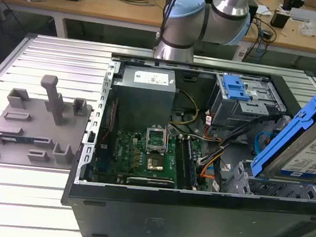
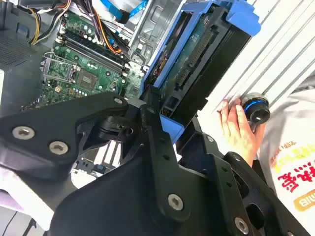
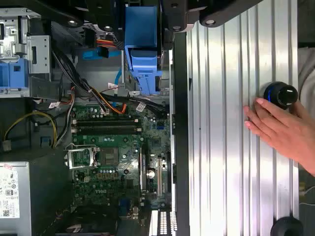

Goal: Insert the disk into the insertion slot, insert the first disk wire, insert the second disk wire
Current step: 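Insert the disk into the insertion slot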

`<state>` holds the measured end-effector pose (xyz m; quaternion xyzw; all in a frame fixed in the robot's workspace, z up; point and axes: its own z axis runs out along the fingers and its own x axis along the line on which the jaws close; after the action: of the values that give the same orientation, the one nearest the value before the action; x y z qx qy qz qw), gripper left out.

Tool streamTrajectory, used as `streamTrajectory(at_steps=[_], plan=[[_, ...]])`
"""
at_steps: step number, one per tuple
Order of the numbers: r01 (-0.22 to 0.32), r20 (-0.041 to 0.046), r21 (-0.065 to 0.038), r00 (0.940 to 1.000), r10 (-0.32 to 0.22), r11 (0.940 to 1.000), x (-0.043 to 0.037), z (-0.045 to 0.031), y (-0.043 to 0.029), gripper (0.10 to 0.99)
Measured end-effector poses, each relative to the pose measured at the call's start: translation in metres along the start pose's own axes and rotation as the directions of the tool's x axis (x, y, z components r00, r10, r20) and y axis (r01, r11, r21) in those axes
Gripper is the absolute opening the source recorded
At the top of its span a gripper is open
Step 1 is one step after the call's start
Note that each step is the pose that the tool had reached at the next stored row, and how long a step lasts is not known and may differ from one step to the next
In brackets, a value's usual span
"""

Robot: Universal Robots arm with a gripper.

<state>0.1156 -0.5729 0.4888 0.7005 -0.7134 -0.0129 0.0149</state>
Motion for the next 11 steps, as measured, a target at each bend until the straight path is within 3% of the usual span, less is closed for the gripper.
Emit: streamTrajectory(at_steps=[11], plan=[[0.0,0.0,0.0,1.0,0.0,1.0,0.0,0.0,0.0,0.369]])
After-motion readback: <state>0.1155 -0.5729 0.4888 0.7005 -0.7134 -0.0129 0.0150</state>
